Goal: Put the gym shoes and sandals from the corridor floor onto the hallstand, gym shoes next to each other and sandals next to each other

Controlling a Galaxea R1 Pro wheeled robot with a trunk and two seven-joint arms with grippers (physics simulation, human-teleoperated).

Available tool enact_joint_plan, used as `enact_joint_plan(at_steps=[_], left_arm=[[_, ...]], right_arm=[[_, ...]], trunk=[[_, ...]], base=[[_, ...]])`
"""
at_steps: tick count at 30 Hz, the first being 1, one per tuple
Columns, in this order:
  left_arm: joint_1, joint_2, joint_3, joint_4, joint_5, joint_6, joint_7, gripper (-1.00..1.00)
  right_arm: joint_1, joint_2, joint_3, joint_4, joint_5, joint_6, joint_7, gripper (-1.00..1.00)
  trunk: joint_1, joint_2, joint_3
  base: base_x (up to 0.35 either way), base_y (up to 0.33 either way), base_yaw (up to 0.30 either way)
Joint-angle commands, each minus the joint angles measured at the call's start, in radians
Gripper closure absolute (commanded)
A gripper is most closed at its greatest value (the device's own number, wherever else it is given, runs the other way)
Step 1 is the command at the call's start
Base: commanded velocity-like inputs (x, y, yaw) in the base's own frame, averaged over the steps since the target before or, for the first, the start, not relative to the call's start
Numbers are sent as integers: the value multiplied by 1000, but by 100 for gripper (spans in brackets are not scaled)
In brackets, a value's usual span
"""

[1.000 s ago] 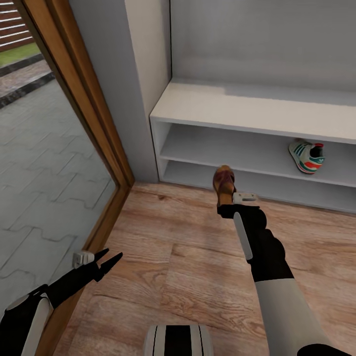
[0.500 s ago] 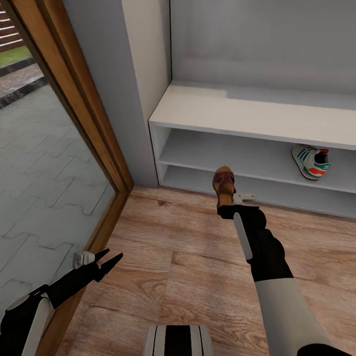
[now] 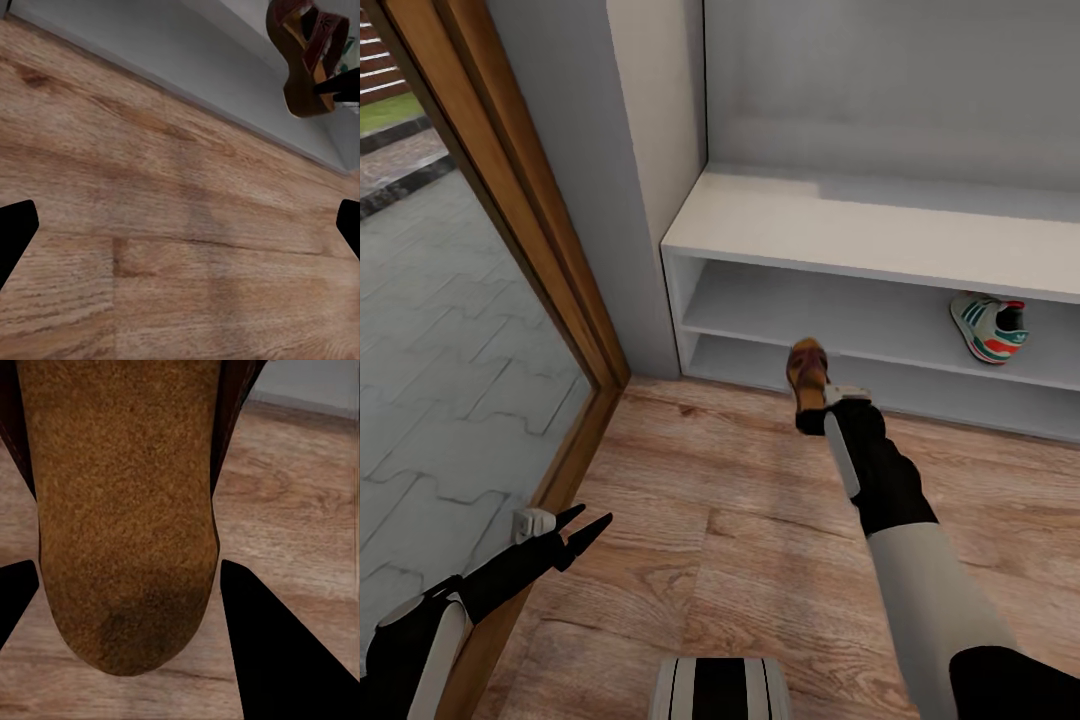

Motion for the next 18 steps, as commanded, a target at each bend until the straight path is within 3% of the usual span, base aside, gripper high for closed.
enact_joint_plan(at_steps=[1, 7, 12, 18], left_arm=[[0, 0, 0, 0, 6, 9, -2, -100], [0, 0, -1, 0, 6, 9, -2, -100], [0, 1, -1, 0, 6, 9, -2, -100], [0, 1, -1, 0, 6, 9, -2, -100]], right_arm=[[-16, 0, 1, 7, -6, 3, -7, 100], [-74, -1, 0, 31, -6, 4, -29, 100], [-86, -2, -1, 35, -7, 4, -100, 100], [-88, 0, -6, 38, -7, 4, -121, 100]], trunk=[[0, 0, -1], [0, 0, -1], [0, 0, -1], [0, 0, -1]], base=[[0, 0, 0], [0, 0, 0], [0, 0, 0], [86, 0, 0]])
